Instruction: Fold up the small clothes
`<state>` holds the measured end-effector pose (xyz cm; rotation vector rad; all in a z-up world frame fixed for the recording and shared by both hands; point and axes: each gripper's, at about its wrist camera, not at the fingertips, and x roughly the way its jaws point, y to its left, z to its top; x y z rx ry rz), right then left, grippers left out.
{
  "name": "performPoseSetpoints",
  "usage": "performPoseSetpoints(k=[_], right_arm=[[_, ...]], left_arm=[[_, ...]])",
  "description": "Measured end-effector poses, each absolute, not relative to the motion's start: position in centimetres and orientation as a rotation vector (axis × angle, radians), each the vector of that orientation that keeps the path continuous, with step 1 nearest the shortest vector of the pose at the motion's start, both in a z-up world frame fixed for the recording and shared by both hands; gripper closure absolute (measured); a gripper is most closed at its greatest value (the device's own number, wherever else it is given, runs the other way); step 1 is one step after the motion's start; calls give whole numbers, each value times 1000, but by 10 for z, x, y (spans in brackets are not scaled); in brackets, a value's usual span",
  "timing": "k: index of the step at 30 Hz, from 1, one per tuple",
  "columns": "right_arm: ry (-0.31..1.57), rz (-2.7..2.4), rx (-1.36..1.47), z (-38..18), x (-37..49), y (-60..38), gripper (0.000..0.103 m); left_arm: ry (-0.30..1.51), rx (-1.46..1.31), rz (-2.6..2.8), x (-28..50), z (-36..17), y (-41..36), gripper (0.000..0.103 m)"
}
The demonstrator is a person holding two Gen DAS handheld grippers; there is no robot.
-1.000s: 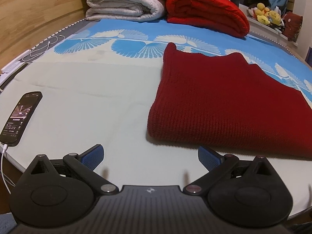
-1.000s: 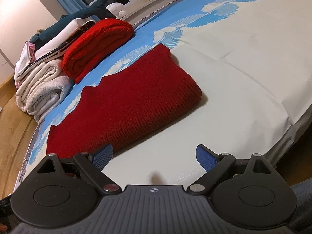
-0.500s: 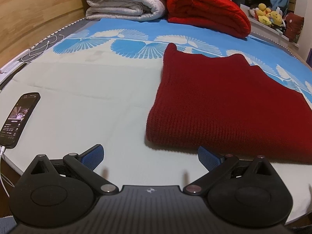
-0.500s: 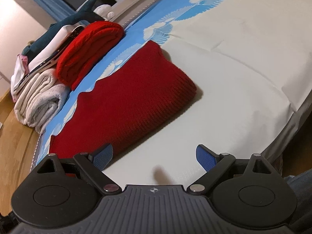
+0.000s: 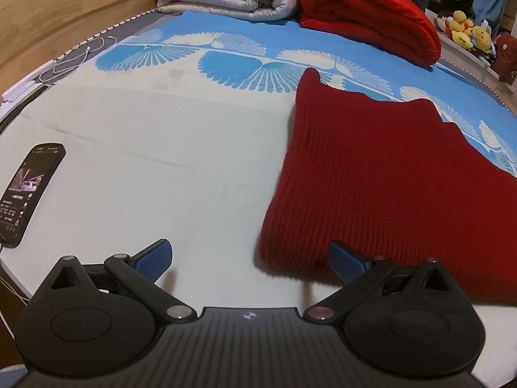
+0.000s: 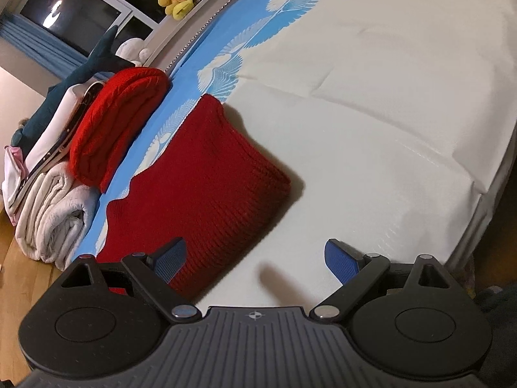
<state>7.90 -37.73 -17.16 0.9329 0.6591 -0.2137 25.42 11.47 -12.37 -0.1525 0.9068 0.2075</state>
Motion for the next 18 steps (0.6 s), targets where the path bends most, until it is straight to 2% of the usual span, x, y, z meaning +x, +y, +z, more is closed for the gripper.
performPoseSetpoints(k=[18], right_arm=[[578, -150, 1114, -191, 125, -380, 6]], left_arm=[[970, -265, 264, 277, -131, 146, 0]])
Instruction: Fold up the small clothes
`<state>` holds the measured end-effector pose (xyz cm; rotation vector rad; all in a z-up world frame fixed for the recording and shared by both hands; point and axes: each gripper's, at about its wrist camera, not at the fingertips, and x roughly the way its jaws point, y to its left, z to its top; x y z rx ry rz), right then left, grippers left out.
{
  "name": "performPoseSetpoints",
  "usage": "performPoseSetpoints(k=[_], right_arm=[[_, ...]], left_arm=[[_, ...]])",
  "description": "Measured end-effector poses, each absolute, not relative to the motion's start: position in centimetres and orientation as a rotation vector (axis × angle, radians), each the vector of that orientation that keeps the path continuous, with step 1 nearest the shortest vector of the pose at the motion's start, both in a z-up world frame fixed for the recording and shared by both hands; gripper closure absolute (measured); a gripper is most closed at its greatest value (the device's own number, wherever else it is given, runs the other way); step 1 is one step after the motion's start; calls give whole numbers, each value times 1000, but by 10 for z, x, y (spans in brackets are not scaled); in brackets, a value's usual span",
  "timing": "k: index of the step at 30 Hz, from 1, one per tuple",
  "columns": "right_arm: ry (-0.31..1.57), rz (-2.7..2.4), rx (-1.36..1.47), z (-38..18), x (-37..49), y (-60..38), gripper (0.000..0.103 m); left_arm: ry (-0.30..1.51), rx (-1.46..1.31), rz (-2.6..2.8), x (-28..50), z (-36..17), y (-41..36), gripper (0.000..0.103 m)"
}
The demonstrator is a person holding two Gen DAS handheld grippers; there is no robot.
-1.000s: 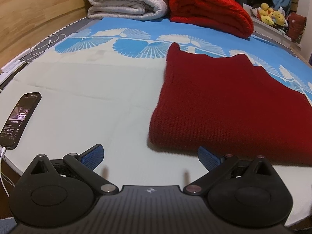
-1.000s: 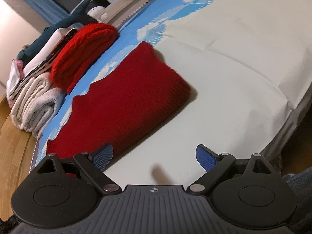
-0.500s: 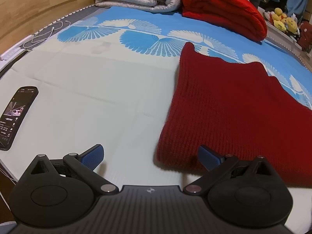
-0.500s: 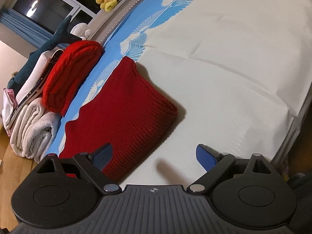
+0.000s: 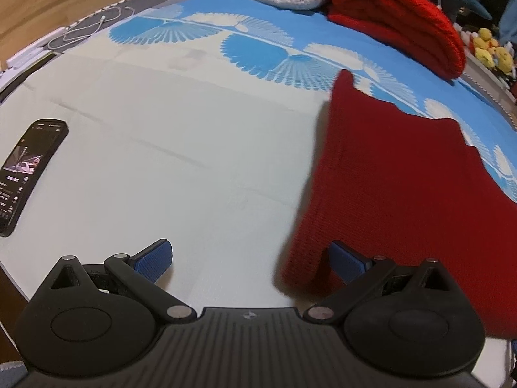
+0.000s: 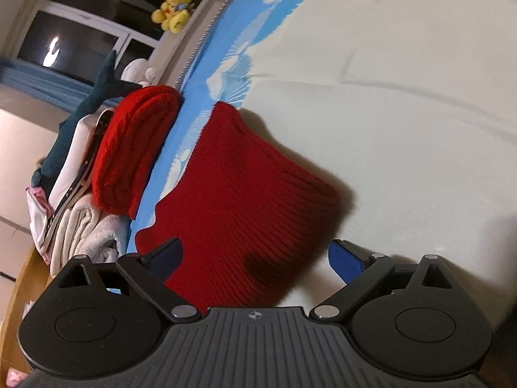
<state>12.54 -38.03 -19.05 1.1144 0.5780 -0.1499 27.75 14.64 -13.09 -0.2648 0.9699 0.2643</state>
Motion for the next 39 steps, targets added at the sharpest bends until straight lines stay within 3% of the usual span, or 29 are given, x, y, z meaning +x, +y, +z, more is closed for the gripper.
performPoseSetpoints(k=[3, 5, 6, 7, 8, 16, 27, 32, 39], right_arm=[[542, -160, 1081, -192, 139, -371, 2], [526, -174, 1070, -193, 146, -368, 10], [531, -185, 1076, -196, 150, -368, 37], [561, -193, 1103, -201, 154, -369, 79], [578, -171, 1126, -206, 156, -369, 82], [596, -269, 902, -162, 168, -347, 86], [404, -102, 5, -57, 208, -156, 87], [348, 145, -321, -68, 206, -38, 87], [463, 382, -650, -152, 191, 44, 85]], left_arm=[[972, -292, 289, 283, -133, 159, 0], [966, -302, 326, 284, -133, 167, 0], [967, -311, 344, 284, -134, 172, 0], [972, -328, 360, 284, -135, 177, 0], [980, -344, 375, 284, -136, 182, 0], [1101, -307, 399, 292, -151, 185, 0], [1084, -359, 360, 284, -143, 194, 0], [1067, -369, 368, 287, -139, 199, 0], [1061, -404, 370, 279, -136, 209, 0]])
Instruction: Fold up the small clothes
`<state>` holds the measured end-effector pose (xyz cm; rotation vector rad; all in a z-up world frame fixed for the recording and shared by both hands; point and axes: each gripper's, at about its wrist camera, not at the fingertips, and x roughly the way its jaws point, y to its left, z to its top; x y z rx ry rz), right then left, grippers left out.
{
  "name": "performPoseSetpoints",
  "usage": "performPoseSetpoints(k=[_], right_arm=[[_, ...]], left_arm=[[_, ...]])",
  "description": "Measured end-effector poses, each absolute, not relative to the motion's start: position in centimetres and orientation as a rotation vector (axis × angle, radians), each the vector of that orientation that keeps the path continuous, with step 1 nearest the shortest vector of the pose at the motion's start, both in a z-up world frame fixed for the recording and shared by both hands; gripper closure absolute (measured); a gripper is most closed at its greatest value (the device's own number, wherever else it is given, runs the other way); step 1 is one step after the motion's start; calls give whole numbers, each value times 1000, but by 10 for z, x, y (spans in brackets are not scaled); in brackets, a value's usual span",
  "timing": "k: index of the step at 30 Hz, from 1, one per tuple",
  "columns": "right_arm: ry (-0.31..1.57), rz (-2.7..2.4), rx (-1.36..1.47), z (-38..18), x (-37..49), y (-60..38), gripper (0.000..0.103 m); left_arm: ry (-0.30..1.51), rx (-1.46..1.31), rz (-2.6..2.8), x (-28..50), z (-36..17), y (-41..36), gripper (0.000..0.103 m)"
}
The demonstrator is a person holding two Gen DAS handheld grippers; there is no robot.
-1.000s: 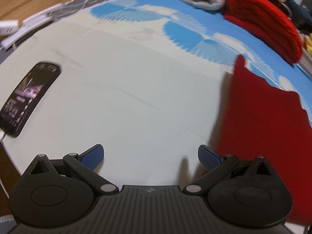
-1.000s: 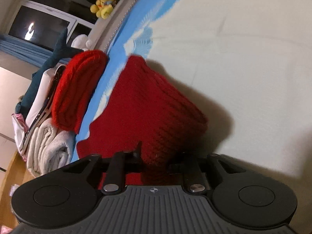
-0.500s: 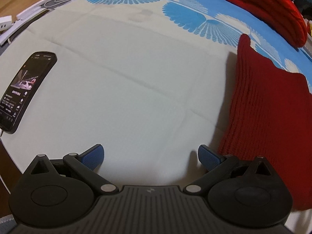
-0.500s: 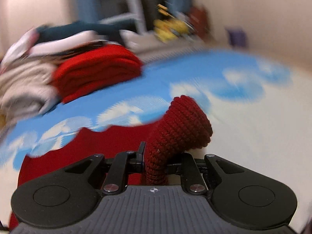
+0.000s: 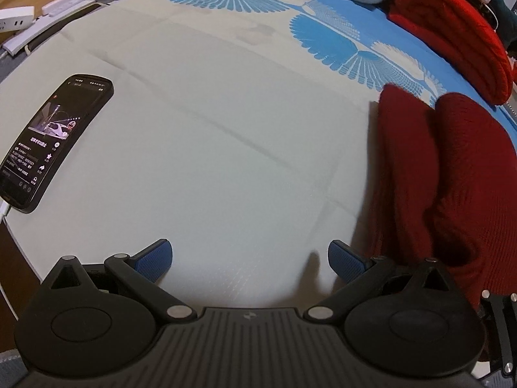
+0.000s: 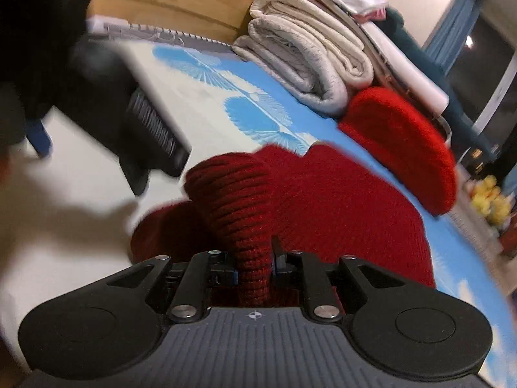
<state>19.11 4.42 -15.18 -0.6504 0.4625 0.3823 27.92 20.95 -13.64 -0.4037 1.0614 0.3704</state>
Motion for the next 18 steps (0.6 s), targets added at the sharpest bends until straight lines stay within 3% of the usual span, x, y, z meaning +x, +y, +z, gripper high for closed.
performPoseSetpoints(k=[5, 9, 14, 18], right_arm=[[492, 463, -467, -125, 197, 25, 60], [567, 614, -295, -113, 189, 14, 59], [684, 651, -296, -136, 192, 14, 61], [691, 669, -196, -118, 192, 2, 61]], left_arm=[[1046, -416, 360, 277, -133, 213, 0], [1026, -431, 355, 275, -130, 215, 0], [963, -469, 321, 272, -119, 211, 0], [901, -501, 208, 273, -105, 193, 0]])
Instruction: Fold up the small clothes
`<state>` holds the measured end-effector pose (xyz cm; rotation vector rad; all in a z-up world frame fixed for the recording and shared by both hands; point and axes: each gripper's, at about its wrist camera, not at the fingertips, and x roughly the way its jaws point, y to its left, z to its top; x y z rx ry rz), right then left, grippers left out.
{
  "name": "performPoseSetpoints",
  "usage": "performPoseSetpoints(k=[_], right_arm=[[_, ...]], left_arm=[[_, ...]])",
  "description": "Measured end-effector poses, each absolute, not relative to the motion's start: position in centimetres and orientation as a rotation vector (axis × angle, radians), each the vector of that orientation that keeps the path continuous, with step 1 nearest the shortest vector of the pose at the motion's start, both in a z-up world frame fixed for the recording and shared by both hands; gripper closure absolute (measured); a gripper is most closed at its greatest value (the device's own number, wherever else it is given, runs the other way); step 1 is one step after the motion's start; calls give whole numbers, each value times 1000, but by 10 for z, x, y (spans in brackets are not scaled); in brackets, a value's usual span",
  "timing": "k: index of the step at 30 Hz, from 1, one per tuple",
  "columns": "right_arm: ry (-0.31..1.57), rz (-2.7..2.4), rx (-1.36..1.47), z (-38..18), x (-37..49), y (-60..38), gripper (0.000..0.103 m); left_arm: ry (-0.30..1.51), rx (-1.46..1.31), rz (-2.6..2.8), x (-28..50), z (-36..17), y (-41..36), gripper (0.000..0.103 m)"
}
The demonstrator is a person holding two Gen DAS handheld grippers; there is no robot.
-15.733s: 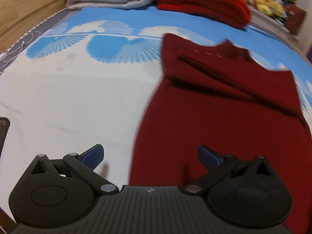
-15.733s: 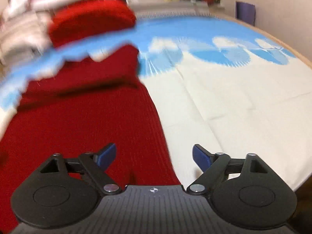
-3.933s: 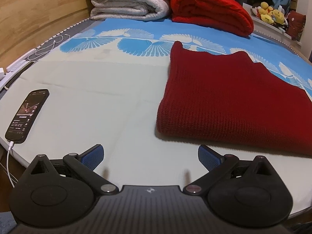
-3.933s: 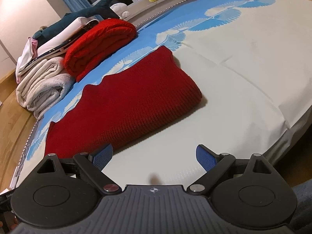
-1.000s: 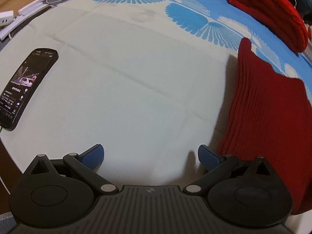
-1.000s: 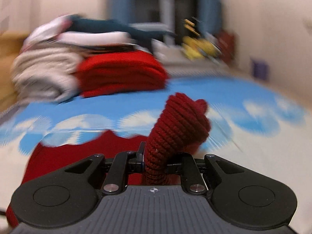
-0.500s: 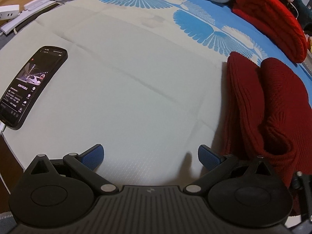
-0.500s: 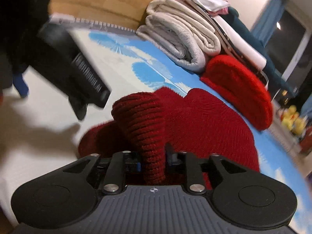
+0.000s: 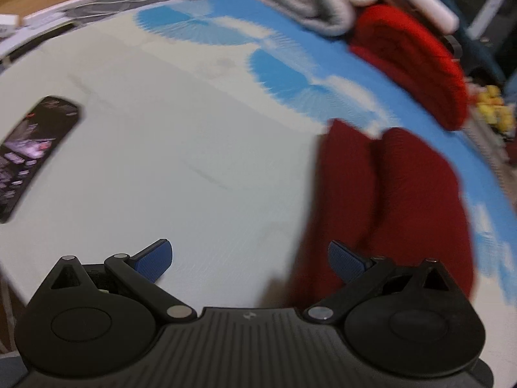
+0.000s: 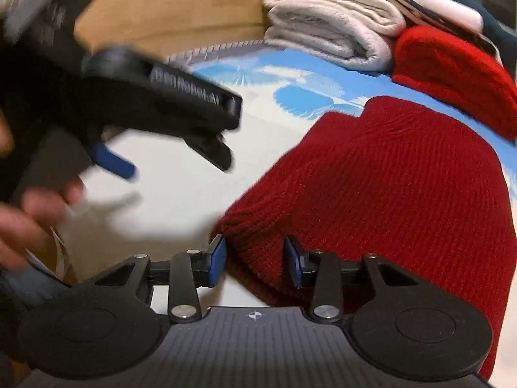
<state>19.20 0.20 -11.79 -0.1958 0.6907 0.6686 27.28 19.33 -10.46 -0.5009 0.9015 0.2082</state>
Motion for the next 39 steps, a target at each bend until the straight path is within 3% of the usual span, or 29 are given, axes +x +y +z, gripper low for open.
performPoseSetpoints(k=[5, 10, 14, 17, 21, 23, 25, 32, 39], right_arm=[[609, 627, -54, -68, 175, -53, 62], [540, 375, -157, -50, 198, -99, 58], [808, 393, -105, -105, 232, -111, 55], [747, 433, -212, -121, 213, -105, 53], [790, 527, 14, -90, 230, -138, 51], [760, 493, 143, -73, 246, -166, 43], [736, 436, 234, -64, 266, -191, 25], [891, 415, 464, -86, 369, -241, 19], [1010, 452, 565, -130, 463, -223, 13]], left_arm=[[835, -393, 111, 277, -91, 151, 0], [957, -239, 235, 293, -117, 121, 0], [999, -351, 249, 285, -135, 133, 0], [1012, -442, 242, 280, -139, 142, 0], [1021, -624, 189, 270, -136, 152, 0], [1022, -704, 163, 268, -136, 153, 0], [1022, -720, 161, 273, -136, 149, 0], [1029, -771, 190, 292, -140, 139, 0], [1048, -817, 230, 299, -151, 140, 0]])
